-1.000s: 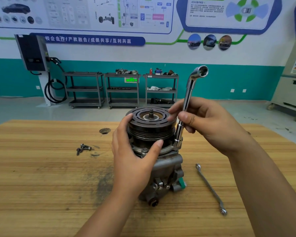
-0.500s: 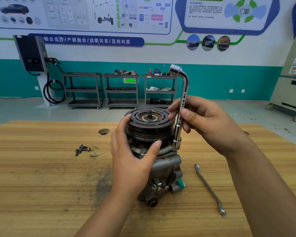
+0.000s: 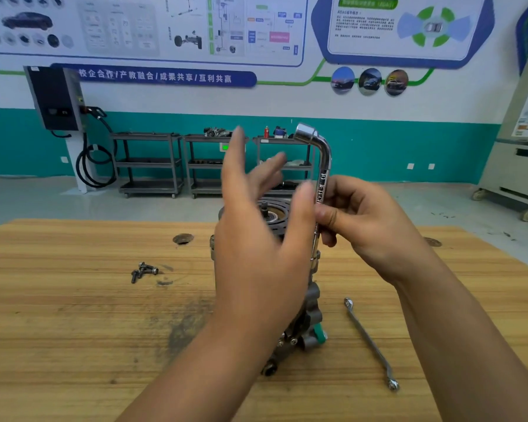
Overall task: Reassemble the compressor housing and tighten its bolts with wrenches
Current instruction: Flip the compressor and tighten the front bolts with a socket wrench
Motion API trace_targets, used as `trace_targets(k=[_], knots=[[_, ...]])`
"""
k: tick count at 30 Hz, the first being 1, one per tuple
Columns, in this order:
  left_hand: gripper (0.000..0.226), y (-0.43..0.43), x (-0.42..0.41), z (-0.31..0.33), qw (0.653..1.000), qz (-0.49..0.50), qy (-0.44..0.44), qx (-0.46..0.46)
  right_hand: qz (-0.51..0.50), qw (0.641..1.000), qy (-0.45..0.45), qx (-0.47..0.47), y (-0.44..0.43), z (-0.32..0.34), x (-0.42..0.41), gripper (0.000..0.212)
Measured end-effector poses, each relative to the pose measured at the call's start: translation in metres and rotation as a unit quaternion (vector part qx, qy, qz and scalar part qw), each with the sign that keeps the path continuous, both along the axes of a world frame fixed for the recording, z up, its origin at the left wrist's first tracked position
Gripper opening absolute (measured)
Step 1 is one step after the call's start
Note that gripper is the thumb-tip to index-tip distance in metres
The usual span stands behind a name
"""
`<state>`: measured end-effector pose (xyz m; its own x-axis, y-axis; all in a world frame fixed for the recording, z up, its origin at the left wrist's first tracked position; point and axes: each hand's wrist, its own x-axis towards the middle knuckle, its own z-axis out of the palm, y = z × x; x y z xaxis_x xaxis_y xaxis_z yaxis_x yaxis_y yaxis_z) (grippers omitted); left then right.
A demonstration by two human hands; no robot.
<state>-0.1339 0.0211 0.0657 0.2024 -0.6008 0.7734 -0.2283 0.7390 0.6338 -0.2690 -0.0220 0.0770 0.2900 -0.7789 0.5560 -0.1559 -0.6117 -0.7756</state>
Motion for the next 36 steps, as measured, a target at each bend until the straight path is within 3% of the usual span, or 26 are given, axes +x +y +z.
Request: trace_targets(k=[4,7,10,12,16,20,27,36], knots=[[0.034,-0.014,-0.016,0.050,0.971,-0.142,0.112,0.156,0.001,1.000,-0.007,0.002,-0.001,0.000,-0.002,0.006],[0.040,-0.026,-0.018,0.067,0.900,-0.275,0.203,0.269,-0.001,1.000,-0.003,0.004,-0.002,0.001,-0.005,0.009],[0.053,-0.029,-0.014,0.068,0.868,-0.332,0.226,0.293,-0.008,1.000,0.014,-0.005,-0.002,0.001,-0.005,0.003],[0.064,-0.031,-0.015,0.065,0.876,-0.341,0.211,0.268,-0.018,1.000,0.021,-0.013,-0.003,0.001,-0.004,0.007],[0.051,-0.029,-0.024,0.061,0.893,-0.326,0.191,0.244,-0.022,0.999,0.022,-0.013,-0.003,0.002,-0.004,0.012],[0.049,-0.035,-0.023,0.067,0.868,-0.343,0.224,0.279,-0.026,0.999,0.014,-0.025,-0.003,0.001,0.000,0.014],[0.045,-0.051,-0.016,0.078,0.809,-0.426,0.190,0.358,-0.043,0.998,0.025,-0.025,0.000,0.004,-0.003,0.012],[0.048,-0.069,0.023,0.085,0.742,-0.516,-0.001,0.429,-0.064,0.992,0.105,-0.011,0.004,0.002,0.001,0.009]])
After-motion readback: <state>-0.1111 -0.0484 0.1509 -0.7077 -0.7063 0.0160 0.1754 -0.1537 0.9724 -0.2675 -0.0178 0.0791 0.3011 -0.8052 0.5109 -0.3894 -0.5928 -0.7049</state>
